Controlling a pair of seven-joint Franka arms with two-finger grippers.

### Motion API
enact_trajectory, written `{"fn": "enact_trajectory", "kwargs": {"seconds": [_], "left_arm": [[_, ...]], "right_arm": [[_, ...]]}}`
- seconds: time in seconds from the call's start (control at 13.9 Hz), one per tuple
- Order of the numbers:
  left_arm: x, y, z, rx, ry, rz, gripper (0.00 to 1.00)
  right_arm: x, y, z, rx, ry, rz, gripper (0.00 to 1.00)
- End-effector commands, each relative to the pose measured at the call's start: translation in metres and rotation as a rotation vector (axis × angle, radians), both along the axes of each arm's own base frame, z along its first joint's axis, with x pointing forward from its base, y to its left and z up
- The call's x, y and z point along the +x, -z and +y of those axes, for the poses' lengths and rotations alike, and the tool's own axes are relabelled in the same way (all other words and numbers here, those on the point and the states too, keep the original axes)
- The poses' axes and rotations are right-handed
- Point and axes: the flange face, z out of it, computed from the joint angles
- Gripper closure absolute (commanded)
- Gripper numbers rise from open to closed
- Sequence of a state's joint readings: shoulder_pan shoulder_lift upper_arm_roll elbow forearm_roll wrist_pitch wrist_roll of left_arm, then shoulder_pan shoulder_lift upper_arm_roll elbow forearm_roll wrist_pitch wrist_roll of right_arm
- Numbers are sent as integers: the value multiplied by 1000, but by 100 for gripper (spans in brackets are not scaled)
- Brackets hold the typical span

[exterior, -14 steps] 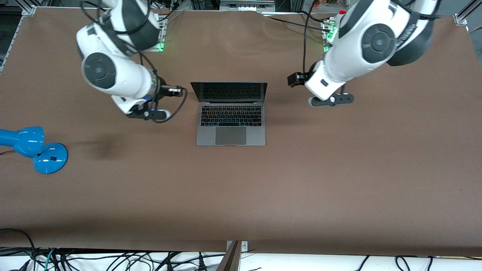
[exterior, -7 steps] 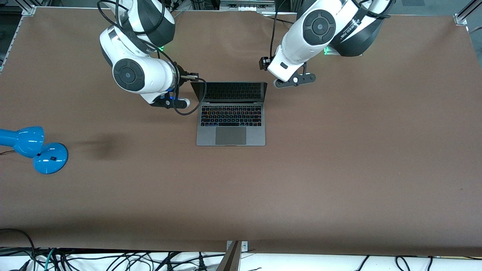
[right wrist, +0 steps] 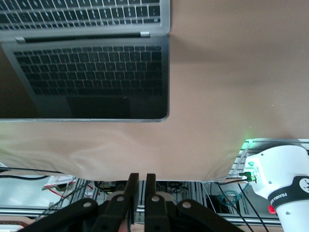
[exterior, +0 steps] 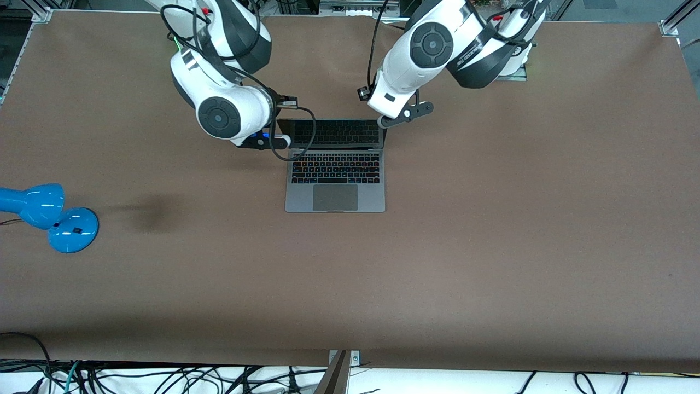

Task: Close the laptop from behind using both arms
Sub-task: 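Move both grippers toward the laptop screen's back edge, then push the laptop screen down toward the keyboard with both grippers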

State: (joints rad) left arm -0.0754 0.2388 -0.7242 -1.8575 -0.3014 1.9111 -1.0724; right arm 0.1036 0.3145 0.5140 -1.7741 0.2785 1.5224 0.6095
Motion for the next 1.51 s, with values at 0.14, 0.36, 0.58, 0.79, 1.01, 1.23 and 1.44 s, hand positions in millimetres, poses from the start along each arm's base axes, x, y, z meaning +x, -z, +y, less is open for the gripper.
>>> {"fn": "enact_trajectory", "kwargs": {"seconds": [0.14,0.36,0.58,0.79,1.01,1.23,1.44], "left_arm": [[7,20,-5,-4,0,19,100],[12,36,-5,4,2,18,100],[16,46,-7,-3,3,10,100],[26,56,-3,15,12,-8,100],[37,64,-4,1,4,-31,100],[47,63,-5,-14,-5,-36,100],[59,64,-2,-9,0,-58,100]], "right_arm": [[-11,36,7,2,5,42,88],[-7,44,6,2,9,29,88],[-4,44,6,5,14,11,90],[2,44,6,7,19,-26,90],[6,44,4,-2,11,-55,92],[9,45,3,4,20,-66,95],[15,45,-1,25,14,-85,98]]}}
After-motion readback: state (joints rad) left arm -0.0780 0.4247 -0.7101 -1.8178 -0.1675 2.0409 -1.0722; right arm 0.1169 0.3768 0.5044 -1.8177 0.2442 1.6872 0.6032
